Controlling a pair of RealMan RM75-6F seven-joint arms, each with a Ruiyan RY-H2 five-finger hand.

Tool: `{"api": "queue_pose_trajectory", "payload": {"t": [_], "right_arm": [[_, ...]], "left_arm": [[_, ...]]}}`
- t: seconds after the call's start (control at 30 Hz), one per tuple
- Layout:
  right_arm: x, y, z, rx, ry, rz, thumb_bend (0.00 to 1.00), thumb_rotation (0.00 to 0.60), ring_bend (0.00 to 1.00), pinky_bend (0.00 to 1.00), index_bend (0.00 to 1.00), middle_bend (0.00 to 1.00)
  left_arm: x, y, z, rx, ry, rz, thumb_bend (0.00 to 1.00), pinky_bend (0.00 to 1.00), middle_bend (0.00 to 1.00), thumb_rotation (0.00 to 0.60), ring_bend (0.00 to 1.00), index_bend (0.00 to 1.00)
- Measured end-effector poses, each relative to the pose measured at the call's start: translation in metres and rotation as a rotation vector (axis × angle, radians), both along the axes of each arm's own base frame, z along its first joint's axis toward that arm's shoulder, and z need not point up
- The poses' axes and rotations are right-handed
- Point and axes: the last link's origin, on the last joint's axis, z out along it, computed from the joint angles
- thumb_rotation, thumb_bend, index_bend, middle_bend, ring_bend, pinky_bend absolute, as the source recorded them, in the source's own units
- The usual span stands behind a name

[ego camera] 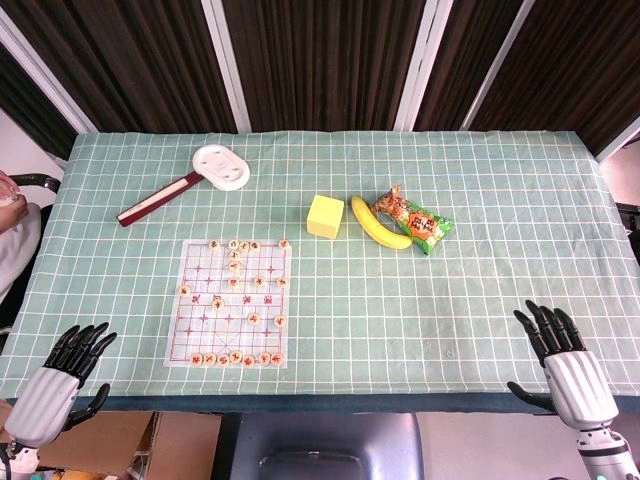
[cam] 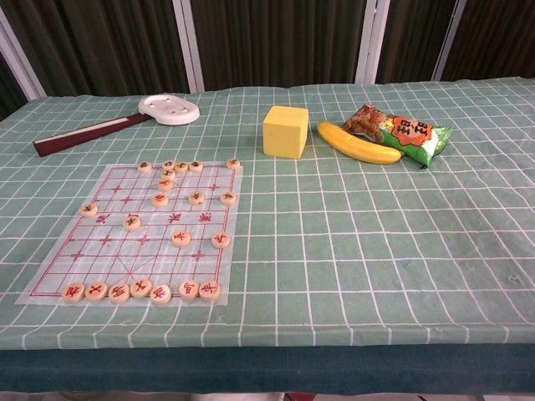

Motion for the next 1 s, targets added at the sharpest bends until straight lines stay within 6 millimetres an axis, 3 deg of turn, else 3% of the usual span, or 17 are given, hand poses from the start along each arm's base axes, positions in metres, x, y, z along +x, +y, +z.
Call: {"api": "queue_pose_trajectory", "payload": {"t": [0.2, 0.33, 0.4, 0.47, 0.5, 0.57, 0.67, 0.87, 1.0], "right_arm": [[0.001, 0.002, -0.002, 0.009, 0.005, 0.003, 0.19, 0.6, 0.0, 0.0, 0.0, 0.0], [0.002, 0.002, -0.001, 0.005, -0.001, 0.009, 0.19, 0.6, 0.0, 0.0, 0.0, 0.0], [0.002, 0.001, -0.002, 0.003, -0.004, 0.011, 0.19, 0.6, 0.0, 0.0, 0.0, 0.0], [0.001, -0.001, -0.002, 0.006, -0.002, 0.007, 0.19, 0.6, 0.0, 0.0, 0.0, 0.0], [0.0, -0.001, -0.002, 0.006, -0.001, 0.003, 0.19, 0.6, 0.0, 0.0, 0.0, 0.0], [0.0, -0.003, -0.002, 0.003, 0.001, -0.004, 0.19, 0.6, 0.0, 0.0, 0.0, 0.0], [-0.001, -0.004, -0.003, -0.004, 0.004, -0.008, 0.19, 0.6, 0.0, 0.0, 0.0, 0.0], [-0.002, -0.007, -0.007, 0.009, 0.012, -0.023, 0.19, 0.6, 0.0, 0.0, 0.0, 0.0], [-0.002, -0.011, -0.01, 0.016, 0.016, -0.031, 0.19, 0.6, 0.0, 0.0, 0.0, 0.0]], "left_arm": [[0.001, 0.001, -0.003, -0.01, -0.012, -0.002, 0.44, 0.06, 0.0, 0.6, 0.0, 0.0], [0.012, 0.006, -0.009, -0.036, -0.035, -0.057, 0.43, 0.21, 0.02, 0.6, 0.03, 0.0], [0.024, 0.016, -0.015, -0.035, -0.056, -0.109, 0.43, 0.42, 0.19, 0.6, 0.26, 0.0], [0.037, 0.028, -0.02, -0.019, -0.063, -0.15, 0.43, 0.66, 0.45, 0.6, 0.55, 0.01], [0.043, 0.035, -0.022, -0.012, -0.065, -0.169, 0.43, 0.75, 0.55, 0.6, 0.65, 0.02], [0.056, 0.051, -0.028, -0.006, -0.076, -0.195, 0.43, 0.96, 0.85, 0.6, 0.9, 0.11], [0.067, 0.071, -0.036, -0.025, -0.119, -0.164, 0.43, 1.0, 0.99, 0.6, 1.0, 0.2], [0.09, 0.119, -0.048, -0.074, -0.261, -0.027, 0.43, 1.0, 1.0, 0.6, 1.0, 0.37], [0.111, 0.146, -0.058, -0.103, -0.245, -0.025, 0.43, 1.0, 1.0, 0.6, 1.0, 0.41]]}}
